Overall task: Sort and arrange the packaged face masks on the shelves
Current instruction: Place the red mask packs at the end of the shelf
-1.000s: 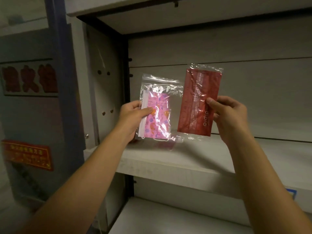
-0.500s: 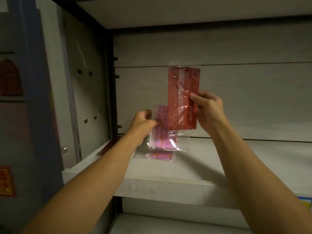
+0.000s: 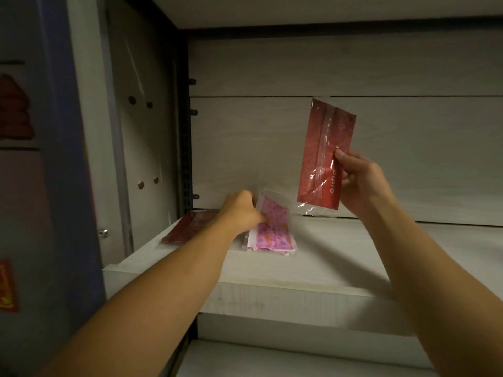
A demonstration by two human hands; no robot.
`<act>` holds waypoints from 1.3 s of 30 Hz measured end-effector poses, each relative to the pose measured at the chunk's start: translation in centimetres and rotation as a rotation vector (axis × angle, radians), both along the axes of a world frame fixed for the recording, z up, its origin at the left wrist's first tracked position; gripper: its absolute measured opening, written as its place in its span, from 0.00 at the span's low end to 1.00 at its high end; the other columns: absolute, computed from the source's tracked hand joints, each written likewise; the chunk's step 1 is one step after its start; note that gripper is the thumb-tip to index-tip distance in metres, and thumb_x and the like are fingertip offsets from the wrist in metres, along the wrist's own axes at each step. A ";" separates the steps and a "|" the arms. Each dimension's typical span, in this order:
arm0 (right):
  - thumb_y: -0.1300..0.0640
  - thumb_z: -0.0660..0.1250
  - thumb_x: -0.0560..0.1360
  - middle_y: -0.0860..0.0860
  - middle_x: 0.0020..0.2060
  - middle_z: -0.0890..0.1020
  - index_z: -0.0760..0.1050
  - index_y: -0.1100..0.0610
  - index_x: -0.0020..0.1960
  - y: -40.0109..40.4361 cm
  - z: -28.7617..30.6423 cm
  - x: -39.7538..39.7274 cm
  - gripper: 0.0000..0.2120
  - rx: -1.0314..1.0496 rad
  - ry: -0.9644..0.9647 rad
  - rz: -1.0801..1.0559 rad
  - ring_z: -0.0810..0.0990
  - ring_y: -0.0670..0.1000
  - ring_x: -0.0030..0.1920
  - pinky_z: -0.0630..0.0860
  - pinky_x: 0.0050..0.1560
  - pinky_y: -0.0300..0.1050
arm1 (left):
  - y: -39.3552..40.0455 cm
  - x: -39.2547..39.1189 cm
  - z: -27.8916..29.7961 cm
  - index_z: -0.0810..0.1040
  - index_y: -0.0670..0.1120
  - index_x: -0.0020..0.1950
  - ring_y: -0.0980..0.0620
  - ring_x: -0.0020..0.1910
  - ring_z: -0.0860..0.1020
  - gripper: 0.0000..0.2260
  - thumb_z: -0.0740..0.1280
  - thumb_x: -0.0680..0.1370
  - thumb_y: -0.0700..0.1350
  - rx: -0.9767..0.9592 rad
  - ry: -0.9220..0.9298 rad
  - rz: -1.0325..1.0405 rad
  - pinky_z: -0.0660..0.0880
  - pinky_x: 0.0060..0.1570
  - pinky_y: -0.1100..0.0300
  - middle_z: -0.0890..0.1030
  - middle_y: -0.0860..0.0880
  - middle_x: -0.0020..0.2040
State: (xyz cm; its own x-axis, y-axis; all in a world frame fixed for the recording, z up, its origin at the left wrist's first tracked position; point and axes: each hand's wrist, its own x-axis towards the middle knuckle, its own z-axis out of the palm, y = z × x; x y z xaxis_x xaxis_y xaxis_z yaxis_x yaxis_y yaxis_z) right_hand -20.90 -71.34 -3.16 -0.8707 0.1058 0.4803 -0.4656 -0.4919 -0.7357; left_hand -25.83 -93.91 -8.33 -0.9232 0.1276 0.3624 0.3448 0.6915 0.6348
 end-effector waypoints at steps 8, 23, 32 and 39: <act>0.67 0.64 0.77 0.49 0.27 0.66 0.71 0.60 0.42 -0.4 0.1 0.4 0.06 -0.015 -0.002 0.041 0.66 0.42 0.20 0.68 0.21 0.33 | -0.1 -0.2 -0.7 0.84 0.42 0.51 0.49 0.47 0.82 0.21 0.81 0.67 0.55 -0.082 0.057 0.017 0.79 0.47 0.55 0.84 0.47 0.48; 0.65 0.70 0.74 0.58 0.44 0.82 0.75 0.67 0.60 -4.6 -0.9 -1.7 0.15 0.093 -0.103 0.031 0.82 0.57 0.44 0.80 0.55 0.57 | -7.3 4.1 1.4 0.83 0.51 0.42 0.64 0.34 0.76 0.02 0.73 0.74 0.45 0.151 0.452 0.169 0.73 0.37 0.70 0.80 0.59 0.35; 0.70 0.72 0.73 0.58 0.37 0.82 0.76 0.71 0.59 -15.2 -2.1 -5.4 0.15 0.280 -0.357 -0.101 0.82 0.54 0.33 0.83 0.40 0.53 | -14.9 7.6 2.8 0.82 0.51 0.50 0.50 0.44 0.81 0.05 0.69 0.76 0.44 -0.240 0.317 0.344 0.81 0.47 0.53 0.82 0.51 0.44; 0.65 0.73 0.75 0.57 0.36 0.79 0.75 0.62 0.44 -21.3 -3.8 -6.3 0.07 0.538 -0.515 -0.184 0.78 0.54 0.33 0.76 0.32 0.47 | -15.3 9.3 3.7 0.81 0.51 0.52 0.47 0.48 0.80 0.08 0.66 0.75 0.44 -0.325 0.303 0.315 0.81 0.48 0.51 0.82 0.50 0.49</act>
